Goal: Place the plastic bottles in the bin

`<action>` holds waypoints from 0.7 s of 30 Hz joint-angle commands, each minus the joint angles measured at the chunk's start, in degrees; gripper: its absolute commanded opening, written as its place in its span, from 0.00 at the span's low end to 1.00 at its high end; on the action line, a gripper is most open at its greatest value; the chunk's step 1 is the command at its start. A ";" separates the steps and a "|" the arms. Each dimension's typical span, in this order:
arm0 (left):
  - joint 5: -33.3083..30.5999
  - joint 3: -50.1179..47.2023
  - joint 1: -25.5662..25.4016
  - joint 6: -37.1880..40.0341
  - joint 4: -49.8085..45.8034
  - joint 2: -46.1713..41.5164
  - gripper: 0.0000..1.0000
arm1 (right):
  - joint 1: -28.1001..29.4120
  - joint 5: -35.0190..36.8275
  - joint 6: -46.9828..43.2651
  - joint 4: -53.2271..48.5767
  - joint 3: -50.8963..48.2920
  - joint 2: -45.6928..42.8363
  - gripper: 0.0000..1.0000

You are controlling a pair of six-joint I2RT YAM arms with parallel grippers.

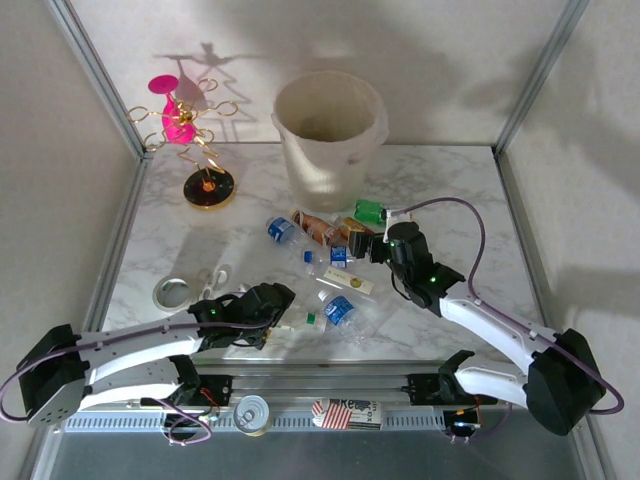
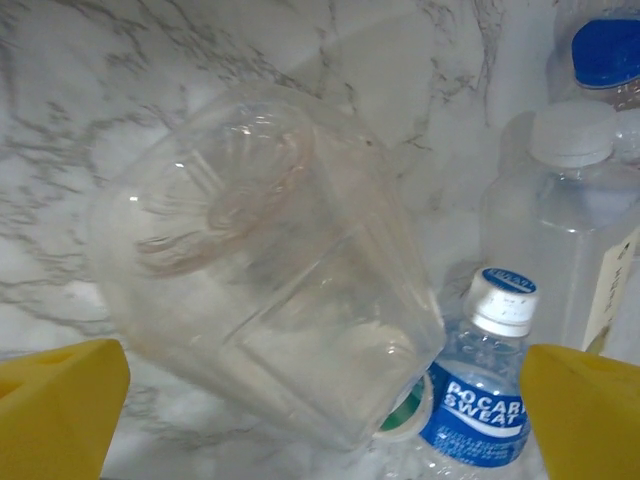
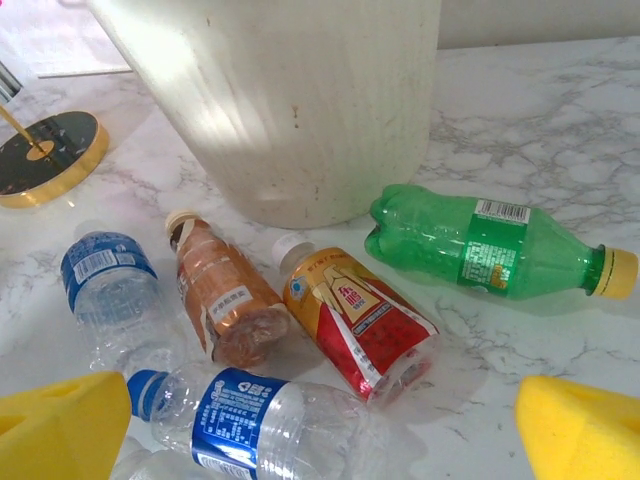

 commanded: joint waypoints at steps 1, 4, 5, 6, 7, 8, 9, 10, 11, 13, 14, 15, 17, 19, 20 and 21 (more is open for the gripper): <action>-3.58 -0.03 -0.35 -3.86 5.53 3.33 1.00 | 0.12 2.51 0.78 0.46 -1.17 -1.58 0.99; -5.07 1.34 -0.30 -4.58 6.01 6.03 0.99 | 0.12 2.81 0.69 -0.21 -1.36 -1.93 0.99; -5.26 1.58 -0.17 -4.91 6.14 6.67 1.00 | 0.12 2.93 0.71 -0.35 -1.39 -2.11 0.99; -5.28 1.66 -0.05 -5.40 6.36 7.59 1.00 | 0.12 3.06 0.75 -0.51 -1.52 -2.18 0.99; -5.26 1.66 0.12 -5.75 6.70 8.31 1.00 | 0.12 3.14 0.77 -0.71 -1.61 -2.30 0.99; -5.14 1.49 0.29 -6.00 7.06 8.87 1.00 | 0.12 3.28 0.88 -0.82 -1.71 -2.45 0.99; -4.94 1.31 0.53 -6.28 7.36 9.67 1.00 | 0.12 3.41 0.97 -0.98 -1.78 -2.54 0.99; -4.88 1.18 0.65 -6.45 7.55 10.17 1.00 | 0.12 3.62 0.99 -1.08 -1.96 -2.72 0.99; -4.78 0.78 0.90 -6.71 8.01 10.62 0.99 | 0.12 3.80 0.95 -1.17 -1.99 -2.83 0.99; -4.49 -0.22 1.57 -7.26 8.95 11.18 0.97 | 0.12 4.20 0.91 -1.43 -2.12 -3.07 0.99; -4.56 -0.71 1.86 -7.52 9.67 11.29 0.95 | 0.12 4.33 0.82 -1.65 -2.07 -3.11 0.99; -4.73 -1.07 2.13 -7.71 10.07 11.30 0.93 | 0.12 4.51 0.69 -1.82 -1.98 -3.19 0.99; -5.72 -1.26 2.45 -7.81 10.03 11.21 0.88 | 0.12 4.72 0.59 -2.10 -1.73 -3.17 0.99; -6.58 -1.33 2.97 -7.37 9.58 11.02 0.85 | 0.12 4.98 0.34 -2.17 -1.49 -3.18 0.99; -7.09 -1.44 3.28 -7.05 9.31 10.88 0.82 | 0.12 5.12 0.32 -2.19 -1.41 -3.22 0.99; -7.59 -1.65 3.67 -6.90 9.15 10.63 0.80 | 0.12 5.17 0.29 -2.19 -1.36 -3.14 0.99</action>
